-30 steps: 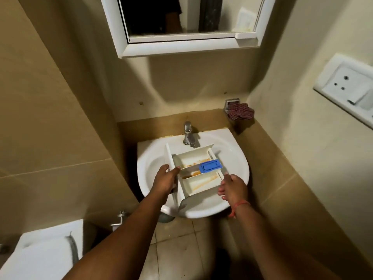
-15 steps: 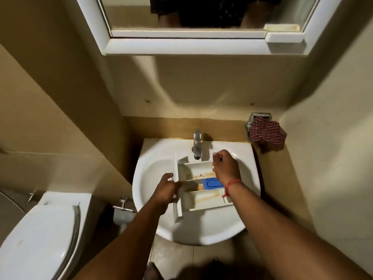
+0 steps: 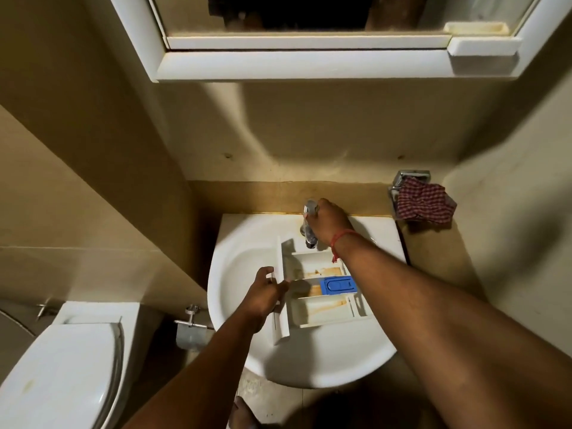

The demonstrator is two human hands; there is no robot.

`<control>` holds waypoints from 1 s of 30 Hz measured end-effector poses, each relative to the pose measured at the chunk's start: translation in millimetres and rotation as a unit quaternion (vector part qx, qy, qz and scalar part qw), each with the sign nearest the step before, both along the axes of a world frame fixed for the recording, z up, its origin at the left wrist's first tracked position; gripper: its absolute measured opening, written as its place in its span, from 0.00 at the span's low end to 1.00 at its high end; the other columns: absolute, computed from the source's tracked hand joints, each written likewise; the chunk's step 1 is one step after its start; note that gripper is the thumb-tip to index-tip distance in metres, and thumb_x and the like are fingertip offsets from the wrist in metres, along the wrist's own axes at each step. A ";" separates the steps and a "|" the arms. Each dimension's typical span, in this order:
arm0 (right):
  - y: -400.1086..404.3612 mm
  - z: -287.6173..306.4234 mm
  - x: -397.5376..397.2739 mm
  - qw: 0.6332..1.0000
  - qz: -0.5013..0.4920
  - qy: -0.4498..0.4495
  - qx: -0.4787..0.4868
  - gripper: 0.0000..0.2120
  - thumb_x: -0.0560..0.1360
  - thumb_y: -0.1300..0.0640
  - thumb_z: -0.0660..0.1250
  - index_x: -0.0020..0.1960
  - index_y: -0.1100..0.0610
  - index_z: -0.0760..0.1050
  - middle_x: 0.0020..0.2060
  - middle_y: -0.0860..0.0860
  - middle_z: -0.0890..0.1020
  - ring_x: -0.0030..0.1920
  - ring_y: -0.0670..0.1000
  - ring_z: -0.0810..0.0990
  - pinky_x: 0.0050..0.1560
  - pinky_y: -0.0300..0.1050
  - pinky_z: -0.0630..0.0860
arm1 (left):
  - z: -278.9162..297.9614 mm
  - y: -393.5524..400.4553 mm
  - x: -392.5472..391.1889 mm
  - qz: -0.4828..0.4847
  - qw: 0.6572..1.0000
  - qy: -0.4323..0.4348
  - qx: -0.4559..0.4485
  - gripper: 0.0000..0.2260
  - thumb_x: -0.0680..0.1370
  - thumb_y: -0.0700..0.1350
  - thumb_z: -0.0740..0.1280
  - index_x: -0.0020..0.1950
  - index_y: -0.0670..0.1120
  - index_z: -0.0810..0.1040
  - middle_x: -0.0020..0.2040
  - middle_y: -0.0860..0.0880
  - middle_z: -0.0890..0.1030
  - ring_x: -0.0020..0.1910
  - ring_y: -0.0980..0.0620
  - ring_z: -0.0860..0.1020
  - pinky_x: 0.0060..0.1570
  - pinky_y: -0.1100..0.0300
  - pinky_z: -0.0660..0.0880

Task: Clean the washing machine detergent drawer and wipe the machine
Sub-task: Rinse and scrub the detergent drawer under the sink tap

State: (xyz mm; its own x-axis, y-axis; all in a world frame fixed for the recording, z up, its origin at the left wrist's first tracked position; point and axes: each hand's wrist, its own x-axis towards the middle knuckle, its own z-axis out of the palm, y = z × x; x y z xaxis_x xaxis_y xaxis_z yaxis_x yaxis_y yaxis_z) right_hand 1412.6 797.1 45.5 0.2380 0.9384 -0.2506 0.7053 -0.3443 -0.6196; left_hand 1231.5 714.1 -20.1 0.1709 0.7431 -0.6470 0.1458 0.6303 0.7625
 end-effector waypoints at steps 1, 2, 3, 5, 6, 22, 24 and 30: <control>3.8 0.7 -1.9 1.000 -0.001 -0.014 -0.001 0.14 0.81 0.57 0.62 0.64 0.61 0.72 0.60 0.59 0.79 0.59 0.59 0.78 0.49 0.42 0.69 | -1.2 0.9 -0.9 -0.003 1.000 -0.001 0.000 0.16 0.79 0.43 0.68 0.64 0.49 0.67 0.43 0.47 0.73 0.35 0.52 0.70 0.39 0.54 0.71; 6.8 -0.1 -3.4 1.000 -0.006 -0.024 -0.002 0.14 0.81 0.58 0.62 0.65 0.62 0.71 0.59 0.60 0.80 0.58 0.59 0.78 0.46 0.41 0.69 | -2.9 1.9 -1.9 -0.007 1.000 0.001 -0.001 0.17 0.79 0.43 0.68 0.65 0.49 0.66 0.44 0.47 0.73 0.35 0.52 0.71 0.39 0.54 0.72; 8.8 -1.2 -3.8 1.000 -0.012 -0.029 -0.003 0.14 0.81 0.59 0.62 0.65 0.62 0.70 0.58 0.60 0.80 0.57 0.59 0.79 0.45 0.41 0.69 | -3.7 2.4 -2.4 -0.011 1.000 0.002 -0.001 0.18 0.79 0.43 0.68 0.66 0.49 0.66 0.44 0.47 0.73 0.35 0.52 0.71 0.40 0.54 0.73; 12.0 -2.7 -3.5 0.999 -0.018 -0.039 -0.005 0.15 0.80 0.60 0.63 0.65 0.63 0.69 0.56 0.60 0.81 0.56 0.59 0.80 0.44 0.41 0.70 | -3.6 2.9 -2.6 -0.016 1.000 0.002 0.004 0.19 0.79 0.43 0.68 0.66 0.49 0.65 0.44 0.47 0.72 0.36 0.52 0.72 0.40 0.54 0.73; 14.2 -4.6 -2.5 0.999 -0.017 -0.048 -0.007 0.15 0.80 0.61 0.63 0.65 0.63 0.69 0.56 0.60 0.81 0.56 0.59 0.80 0.45 0.41 0.70 | -4.3 3.3 -3.0 -0.017 1.000 0.001 0.004 0.19 0.79 0.43 0.68 0.66 0.49 0.64 0.44 0.48 0.72 0.36 0.52 0.72 0.40 0.54 0.73; -13.0 -41.1 13.9 0.992 -0.129 -0.005 -0.003 0.11 0.79 0.61 0.58 0.57 0.61 0.76 0.52 0.56 0.81 0.54 0.57 0.79 0.52 0.46 0.73 | -8.1 6.1 -5.1 -0.027 1.000 -0.005 0.007 0.21 0.78 0.46 0.70 0.66 0.50 0.65 0.48 0.47 0.74 0.41 0.50 0.74 0.45 0.52 0.75; -37.7 -85.7 5.0 0.981 -0.082 0.077 -0.158 0.14 0.80 0.61 0.57 0.63 0.56 0.75 0.56 0.53 0.79 0.53 0.51 0.80 0.59 0.45 0.76 | -8.3 5.8 -4.7 -0.021 1.000 -0.010 0.011 0.20 0.78 0.46 0.70 0.65 0.50 0.65 0.48 0.47 0.73 0.41 0.50 0.74 0.45 0.52 0.75; -46.5 -113.1 -19.2 0.901 -0.213 0.356 -0.126 0.15 0.79 0.71 0.56 0.66 0.71 0.68 0.61 0.65 0.74 0.64 0.63 0.74 0.68 0.53 0.72 | -7.8 5.9 -3.9 -0.025 1.000 -0.005 0.017 0.20 0.78 0.46 0.70 0.66 0.50 0.65 0.50 0.48 0.73 0.40 0.52 0.74 0.43 0.54 0.75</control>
State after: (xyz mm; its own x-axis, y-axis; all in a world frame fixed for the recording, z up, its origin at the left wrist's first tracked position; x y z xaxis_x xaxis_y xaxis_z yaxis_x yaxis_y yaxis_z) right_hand 1393.4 750.5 -67.6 0.2579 0.6917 -0.6746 -0.0705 -0.6829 -0.7271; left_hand 1227.5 719.9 -27.9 0.2151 0.7550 -0.6194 0.1696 0.5958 0.7850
